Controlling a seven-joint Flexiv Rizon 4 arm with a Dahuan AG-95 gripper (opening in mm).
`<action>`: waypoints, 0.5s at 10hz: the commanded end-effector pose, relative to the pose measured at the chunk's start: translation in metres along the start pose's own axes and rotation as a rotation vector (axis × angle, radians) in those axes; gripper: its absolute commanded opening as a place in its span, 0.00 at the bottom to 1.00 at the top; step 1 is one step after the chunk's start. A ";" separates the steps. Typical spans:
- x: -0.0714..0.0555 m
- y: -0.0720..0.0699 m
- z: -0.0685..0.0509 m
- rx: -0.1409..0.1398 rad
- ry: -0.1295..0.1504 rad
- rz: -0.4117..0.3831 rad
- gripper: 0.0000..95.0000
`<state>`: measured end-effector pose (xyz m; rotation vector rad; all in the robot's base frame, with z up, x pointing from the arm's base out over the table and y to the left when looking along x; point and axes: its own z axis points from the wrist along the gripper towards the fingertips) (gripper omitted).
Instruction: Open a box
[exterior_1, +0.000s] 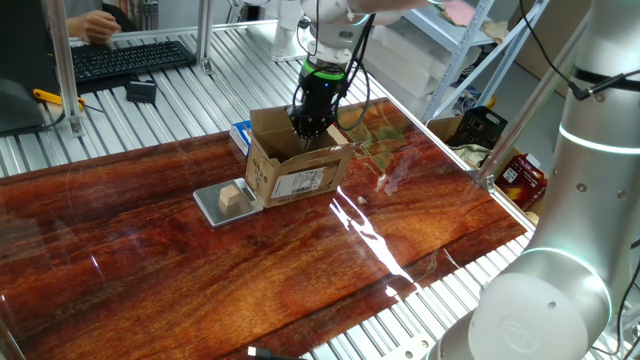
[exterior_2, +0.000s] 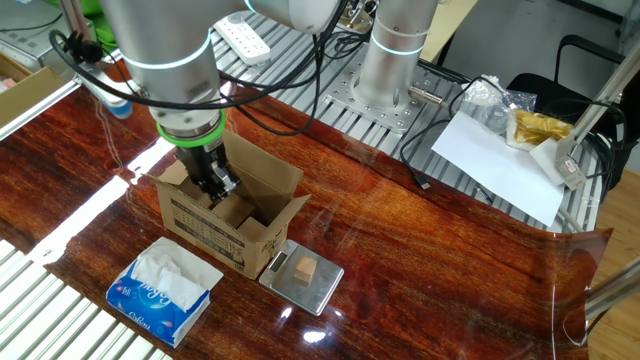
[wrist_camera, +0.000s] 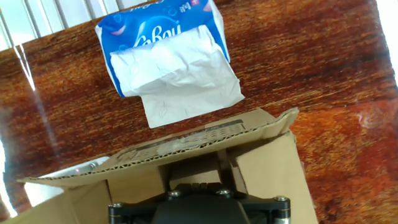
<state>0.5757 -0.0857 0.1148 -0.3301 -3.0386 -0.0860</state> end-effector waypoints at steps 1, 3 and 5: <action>-0.001 0.001 0.000 0.058 -0.004 -0.125 0.00; -0.001 0.001 0.000 0.065 -0.007 -0.163 0.00; -0.001 0.001 0.000 0.059 -0.011 -0.161 0.00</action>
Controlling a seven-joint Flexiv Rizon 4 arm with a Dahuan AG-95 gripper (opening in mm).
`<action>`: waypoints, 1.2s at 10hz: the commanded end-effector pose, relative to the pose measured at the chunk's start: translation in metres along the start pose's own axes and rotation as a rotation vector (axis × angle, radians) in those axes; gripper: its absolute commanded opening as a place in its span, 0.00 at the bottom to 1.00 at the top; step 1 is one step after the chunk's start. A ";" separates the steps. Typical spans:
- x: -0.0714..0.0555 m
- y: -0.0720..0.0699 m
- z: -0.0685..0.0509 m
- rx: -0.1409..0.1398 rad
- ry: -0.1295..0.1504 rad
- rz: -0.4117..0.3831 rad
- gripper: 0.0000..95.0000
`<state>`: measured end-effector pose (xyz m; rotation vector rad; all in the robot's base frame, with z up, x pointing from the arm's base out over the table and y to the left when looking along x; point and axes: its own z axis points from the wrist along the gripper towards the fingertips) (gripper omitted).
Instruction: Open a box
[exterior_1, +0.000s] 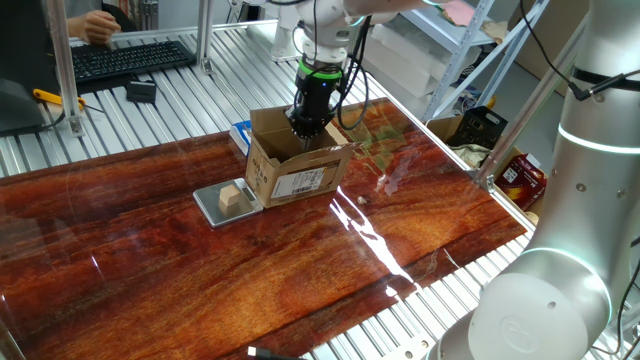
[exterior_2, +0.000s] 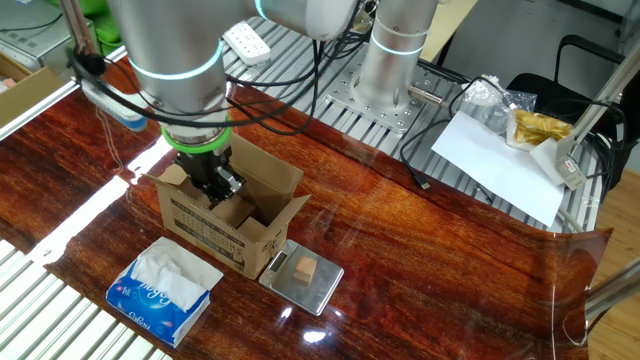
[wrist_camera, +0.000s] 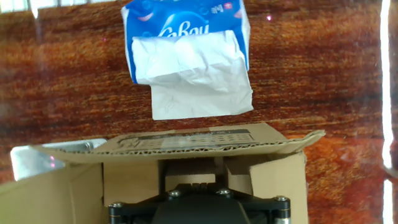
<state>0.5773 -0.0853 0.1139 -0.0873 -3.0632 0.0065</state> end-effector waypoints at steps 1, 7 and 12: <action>0.001 0.000 0.000 -0.005 -0.002 -0.003 0.00; 0.001 -0.005 0.005 -0.004 -0.005 0.006 0.00; 0.003 -0.008 0.018 -0.007 -0.023 0.019 0.00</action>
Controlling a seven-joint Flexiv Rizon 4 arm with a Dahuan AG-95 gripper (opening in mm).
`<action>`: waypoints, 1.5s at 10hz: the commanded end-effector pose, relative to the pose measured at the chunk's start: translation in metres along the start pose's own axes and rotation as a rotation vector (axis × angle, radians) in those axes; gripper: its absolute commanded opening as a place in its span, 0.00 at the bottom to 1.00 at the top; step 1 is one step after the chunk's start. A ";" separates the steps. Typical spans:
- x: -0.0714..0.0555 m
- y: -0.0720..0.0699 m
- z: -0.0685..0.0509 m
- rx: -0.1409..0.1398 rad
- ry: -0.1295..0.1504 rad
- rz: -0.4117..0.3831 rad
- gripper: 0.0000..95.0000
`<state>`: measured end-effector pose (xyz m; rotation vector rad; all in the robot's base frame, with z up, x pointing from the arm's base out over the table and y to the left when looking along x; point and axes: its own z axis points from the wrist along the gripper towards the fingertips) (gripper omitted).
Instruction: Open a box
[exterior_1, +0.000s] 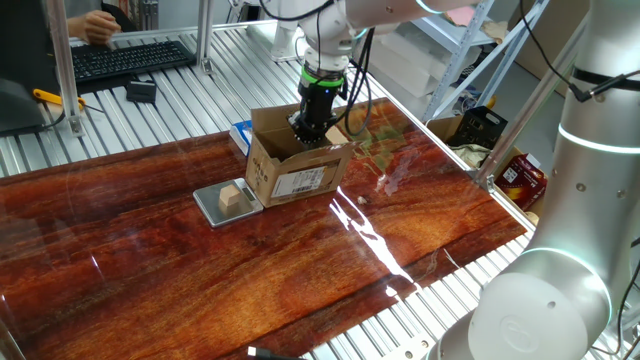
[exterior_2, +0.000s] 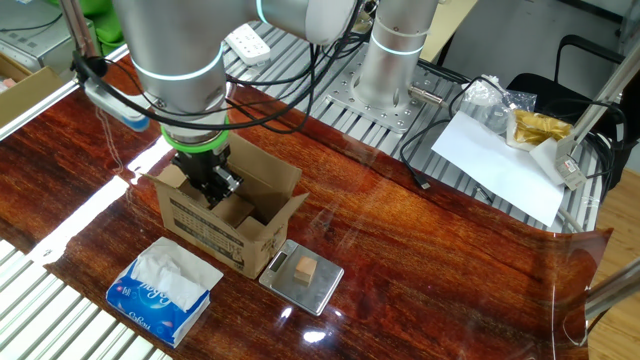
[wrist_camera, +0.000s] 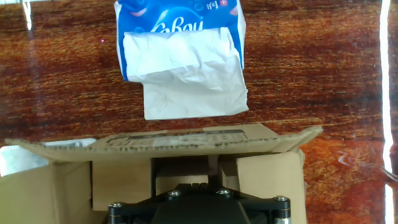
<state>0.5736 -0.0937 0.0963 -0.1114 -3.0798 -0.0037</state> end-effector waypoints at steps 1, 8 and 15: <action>0.001 0.000 0.002 0.007 -0.014 0.005 0.00; 0.004 -0.001 0.005 0.201 -0.059 -0.035 0.00; 0.005 -0.012 -0.002 0.324 -0.074 -0.071 0.00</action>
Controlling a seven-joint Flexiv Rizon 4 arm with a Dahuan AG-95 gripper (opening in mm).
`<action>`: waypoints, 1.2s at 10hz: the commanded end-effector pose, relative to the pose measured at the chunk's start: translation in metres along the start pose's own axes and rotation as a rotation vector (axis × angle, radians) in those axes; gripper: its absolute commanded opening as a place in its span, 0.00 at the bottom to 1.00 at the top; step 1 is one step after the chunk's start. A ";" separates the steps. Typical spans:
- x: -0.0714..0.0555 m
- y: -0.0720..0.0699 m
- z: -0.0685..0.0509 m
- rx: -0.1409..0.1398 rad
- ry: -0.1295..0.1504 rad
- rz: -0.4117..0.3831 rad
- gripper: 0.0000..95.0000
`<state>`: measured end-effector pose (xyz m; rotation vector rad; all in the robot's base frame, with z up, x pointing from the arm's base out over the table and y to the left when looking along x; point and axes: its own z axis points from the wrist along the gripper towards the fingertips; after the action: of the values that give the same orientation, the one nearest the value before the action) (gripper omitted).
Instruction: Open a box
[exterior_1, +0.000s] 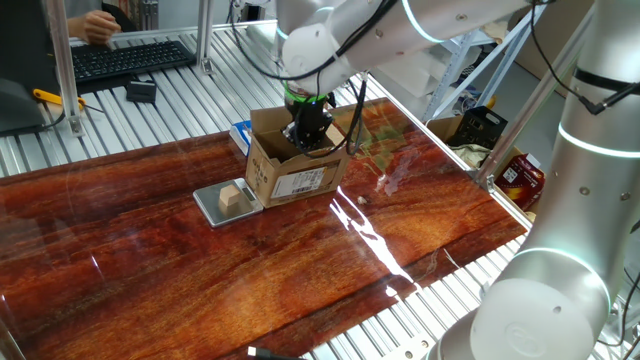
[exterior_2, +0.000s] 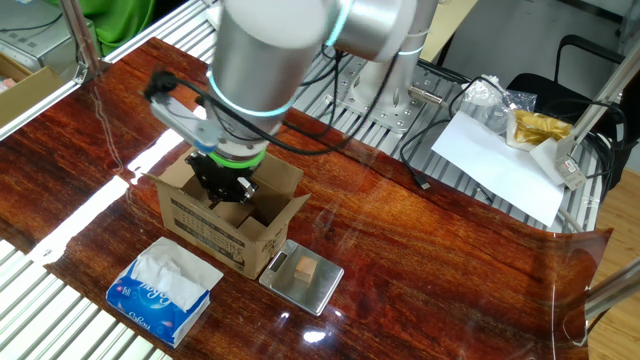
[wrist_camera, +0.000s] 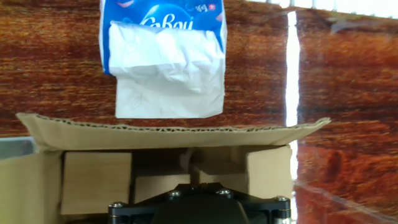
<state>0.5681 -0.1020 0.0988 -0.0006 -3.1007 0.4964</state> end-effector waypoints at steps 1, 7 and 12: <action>0.000 -0.007 0.003 0.011 -0.011 -0.018 0.00; 0.002 -0.017 -0.003 0.021 -0.011 -0.033 0.00; 0.005 -0.024 -0.011 0.037 -0.011 -0.042 0.00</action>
<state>0.5629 -0.1222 0.1193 0.0689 -3.0918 0.5581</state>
